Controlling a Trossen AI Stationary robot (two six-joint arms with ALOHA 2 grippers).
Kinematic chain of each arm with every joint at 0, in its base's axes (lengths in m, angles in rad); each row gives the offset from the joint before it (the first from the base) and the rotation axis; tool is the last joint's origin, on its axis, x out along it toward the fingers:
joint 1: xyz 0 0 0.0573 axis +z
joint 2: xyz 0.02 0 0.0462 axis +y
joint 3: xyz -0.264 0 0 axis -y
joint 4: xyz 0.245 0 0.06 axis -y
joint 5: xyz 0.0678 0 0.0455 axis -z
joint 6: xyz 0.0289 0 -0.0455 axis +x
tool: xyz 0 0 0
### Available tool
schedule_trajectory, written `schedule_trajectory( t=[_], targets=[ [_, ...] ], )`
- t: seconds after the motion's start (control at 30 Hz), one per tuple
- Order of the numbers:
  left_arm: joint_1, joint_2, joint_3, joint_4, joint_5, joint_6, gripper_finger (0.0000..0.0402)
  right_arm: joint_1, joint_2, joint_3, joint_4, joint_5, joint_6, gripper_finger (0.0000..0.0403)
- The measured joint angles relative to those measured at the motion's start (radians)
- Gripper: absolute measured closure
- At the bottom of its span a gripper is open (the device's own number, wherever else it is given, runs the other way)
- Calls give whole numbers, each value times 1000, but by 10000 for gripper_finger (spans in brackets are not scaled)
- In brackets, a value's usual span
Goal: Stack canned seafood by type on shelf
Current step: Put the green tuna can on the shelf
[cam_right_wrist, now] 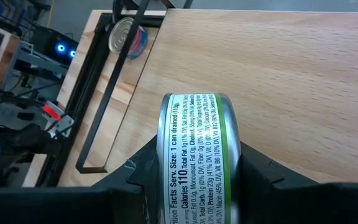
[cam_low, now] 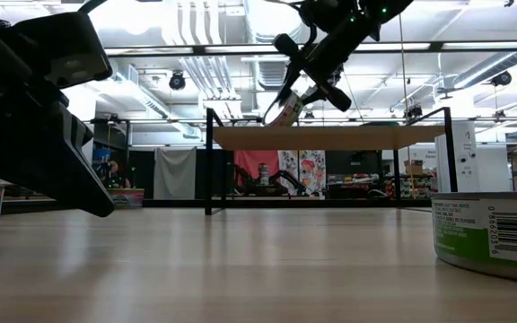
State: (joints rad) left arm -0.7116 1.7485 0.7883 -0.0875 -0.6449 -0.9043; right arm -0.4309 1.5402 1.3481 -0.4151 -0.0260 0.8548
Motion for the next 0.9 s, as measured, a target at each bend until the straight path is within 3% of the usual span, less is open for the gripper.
schedule_trajectory(
  t=[0.37, 0.9],
  targets=[
    [0, 0, 0, 0, 1, 0, 401, 0, 0, -3, -5, 8, 2, 182],
    [0, 0, 0, -1, 2, -4, 401, -6, -27, 3, -58, 79, -80, 171]
  ],
)
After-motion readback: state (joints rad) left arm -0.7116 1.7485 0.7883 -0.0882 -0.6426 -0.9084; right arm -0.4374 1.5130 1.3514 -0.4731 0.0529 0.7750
